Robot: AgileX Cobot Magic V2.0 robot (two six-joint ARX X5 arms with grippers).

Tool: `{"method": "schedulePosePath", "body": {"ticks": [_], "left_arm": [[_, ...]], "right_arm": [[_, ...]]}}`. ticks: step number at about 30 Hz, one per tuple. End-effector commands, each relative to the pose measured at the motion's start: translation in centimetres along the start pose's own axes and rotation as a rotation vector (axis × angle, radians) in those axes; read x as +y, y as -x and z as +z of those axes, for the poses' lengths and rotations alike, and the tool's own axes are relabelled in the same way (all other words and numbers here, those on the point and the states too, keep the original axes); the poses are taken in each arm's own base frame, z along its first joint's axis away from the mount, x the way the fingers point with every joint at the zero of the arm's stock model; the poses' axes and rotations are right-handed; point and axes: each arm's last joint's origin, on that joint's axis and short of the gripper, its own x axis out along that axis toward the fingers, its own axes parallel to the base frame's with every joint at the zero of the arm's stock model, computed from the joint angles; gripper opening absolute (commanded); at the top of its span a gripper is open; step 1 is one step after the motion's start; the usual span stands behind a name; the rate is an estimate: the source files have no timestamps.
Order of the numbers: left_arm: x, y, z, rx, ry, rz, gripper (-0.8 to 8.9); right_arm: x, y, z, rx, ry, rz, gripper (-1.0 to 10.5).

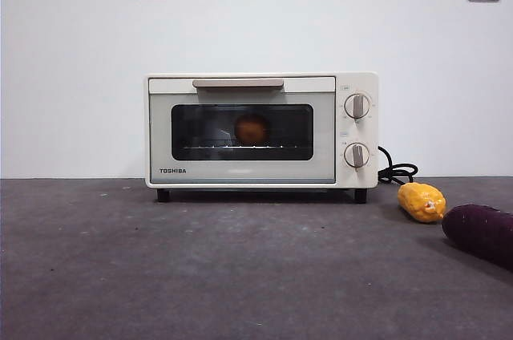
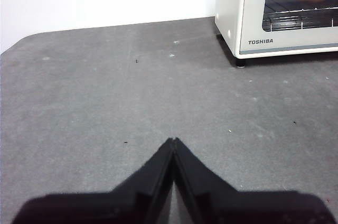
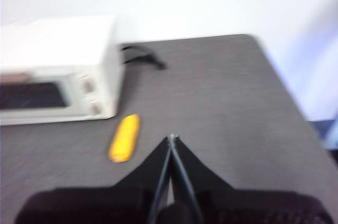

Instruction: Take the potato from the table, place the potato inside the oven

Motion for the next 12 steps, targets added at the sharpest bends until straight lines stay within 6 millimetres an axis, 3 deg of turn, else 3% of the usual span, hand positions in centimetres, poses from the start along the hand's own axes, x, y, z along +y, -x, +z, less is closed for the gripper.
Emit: {"method": "schedulePosePath", "body": {"ticks": [1, 8, 12], "left_arm": [[0.0, -0.1, -0.2, 0.001, -0.011, 0.005, -0.04], [0.0, -0.1, -0.3, 0.003, -0.011, 0.005, -0.04], [0.0, -0.1, -0.3, 0.005, -0.011, 0.004, -0.04]], "right_arm": [[-0.9, 0.4, -1.3, 0.012, 0.046, -0.114, 0.0], [-1.6, -0.1, -5.2, -0.003, -0.054, -0.322, 0.0], [-0.7, -2.0, -6.9, -0.102, -0.135, -0.244, 0.0]]}}
